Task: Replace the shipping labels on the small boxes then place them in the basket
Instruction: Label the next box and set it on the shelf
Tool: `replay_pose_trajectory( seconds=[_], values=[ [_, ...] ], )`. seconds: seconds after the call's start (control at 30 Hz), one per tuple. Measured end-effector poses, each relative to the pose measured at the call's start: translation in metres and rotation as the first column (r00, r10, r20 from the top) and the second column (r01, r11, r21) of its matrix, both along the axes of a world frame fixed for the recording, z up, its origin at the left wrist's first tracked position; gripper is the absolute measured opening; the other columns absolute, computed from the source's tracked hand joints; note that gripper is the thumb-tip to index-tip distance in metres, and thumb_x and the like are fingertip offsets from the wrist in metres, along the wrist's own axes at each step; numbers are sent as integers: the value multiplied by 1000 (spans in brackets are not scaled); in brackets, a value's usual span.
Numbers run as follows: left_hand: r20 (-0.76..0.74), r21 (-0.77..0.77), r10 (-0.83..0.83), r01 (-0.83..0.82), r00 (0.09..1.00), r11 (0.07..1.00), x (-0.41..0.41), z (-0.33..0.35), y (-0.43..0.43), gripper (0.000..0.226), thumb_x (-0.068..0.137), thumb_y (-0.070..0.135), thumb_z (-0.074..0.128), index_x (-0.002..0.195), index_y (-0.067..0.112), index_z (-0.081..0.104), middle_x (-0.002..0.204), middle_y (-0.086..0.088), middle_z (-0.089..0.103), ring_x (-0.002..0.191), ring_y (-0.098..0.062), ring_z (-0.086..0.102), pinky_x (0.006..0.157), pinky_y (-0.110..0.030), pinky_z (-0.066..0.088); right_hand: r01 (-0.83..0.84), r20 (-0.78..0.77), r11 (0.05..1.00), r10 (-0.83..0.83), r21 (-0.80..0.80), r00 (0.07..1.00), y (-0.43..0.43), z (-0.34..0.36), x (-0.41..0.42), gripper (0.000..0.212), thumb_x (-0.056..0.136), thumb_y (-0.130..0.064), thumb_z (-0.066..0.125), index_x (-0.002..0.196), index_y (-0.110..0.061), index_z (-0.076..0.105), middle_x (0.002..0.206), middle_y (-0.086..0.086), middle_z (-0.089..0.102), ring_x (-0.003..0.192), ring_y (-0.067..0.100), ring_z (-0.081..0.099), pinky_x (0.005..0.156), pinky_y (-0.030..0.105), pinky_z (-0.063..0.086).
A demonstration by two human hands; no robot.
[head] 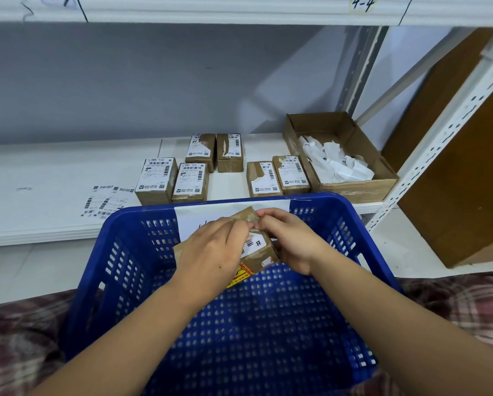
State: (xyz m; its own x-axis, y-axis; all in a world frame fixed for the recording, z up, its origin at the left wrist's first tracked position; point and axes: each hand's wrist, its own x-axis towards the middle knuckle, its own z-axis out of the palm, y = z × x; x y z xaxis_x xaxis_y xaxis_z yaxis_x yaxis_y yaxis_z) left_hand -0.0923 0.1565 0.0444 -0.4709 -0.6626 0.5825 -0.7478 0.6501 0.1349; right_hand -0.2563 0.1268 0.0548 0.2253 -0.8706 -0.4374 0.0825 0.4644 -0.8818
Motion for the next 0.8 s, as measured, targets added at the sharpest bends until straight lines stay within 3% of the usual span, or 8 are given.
replay_pose_trajectory(
  seconds=[0.13, 0.27, 0.4, 0.5, 0.6, 0.67, 0.8],
  values=[
    [6, -22, -9, 9, 1000, 1000, -2, 2, 1, 2, 90, 15, 39, 91, 14, 38, 87, -11, 72, 77, -26, 68, 59, -36, 55, -1, -13, 1000, 1, 4, 1000, -1, 0, -2, 20, 90, -13, 58, 109, -15, 65, 80, 5, 66, 69, 17, 63, 59, 29, 51],
    [-13, -54, -7, 7, 1000, 999, -3, 1, 1, 3, 90, 13, 42, 91, 13, 39, 85, -12, 71, 74, -27, 68, 58, -35, 55, -52, -38, 999, 52, 3, 998, -1, 1, -4, 27, 91, -15, 57, 115, -8, 67, 86, 8, 68, 73, 18, 65, 60, 28, 53],
    [-53, -74, 8, -12, 999, 997, -5, 3, 5, 5, 95, 18, 40, 92, 14, 41, 79, -9, 71, 68, -22, 68, 50, -29, 53, -64, -30, 998, 64, -3, 997, 0, 3, -5, 28, 92, -15, 55, 116, -7, 67, 93, 11, 68, 81, 21, 65, 65, 30, 54],
    [-134, -21, 48, -51, 990, 998, -4, 9, 7, 11, 95, 29, 39, 94, 18, 42, 76, -2, 71, 62, -15, 68, 45, -23, 51, -71, 0, 997, 71, -37, 997, 1, 4, -4, 27, 94, -17, 55, 117, -9, 68, 98, 13, 69, 89, 25, 65, 75, 37, 53],
    [-225, 67, 65, -52, 972, 996, -3, 16, 7, 26, 87, 34, 47, 108, 19, 43, 80, 5, 72, 64, -12, 69, 46, -24, 53, -78, 24, 995, 80, -58, 997, 4, 6, -3, 28, 97, -20, 55, 120, -12, 66, 98, 10, 70, 89, 24, 65, 74, 37, 54],
    [-199, 101, 81, -62, 977, 993, -2, 19, 6, 36, 85, 40, 47, 117, 23, 48, 84, 10, 72, 69, -10, 68, 50, -24, 54, -76, 31, 995, 78, -60, 996, 6, 7, -1, 28, 97, -22, 55, 122, -13, 65, 98, 9, 70, 87, 22, 66, 70, 34, 55],
    [-146, 121, 121, -104, 982, 987, -1, 16, 4, 31, 87, 38, 47, 99, 23, 70, 86, 7, 68, 75, -14, 65, 60, -20, 46, -5, 37, 1000, 6, -27, 999, 10, 5, 3, 33, 94, -32, 61, 124, -18, 62, 101, 8, 70, 86, 20, 66, 66, 32, 56]
  ],
)
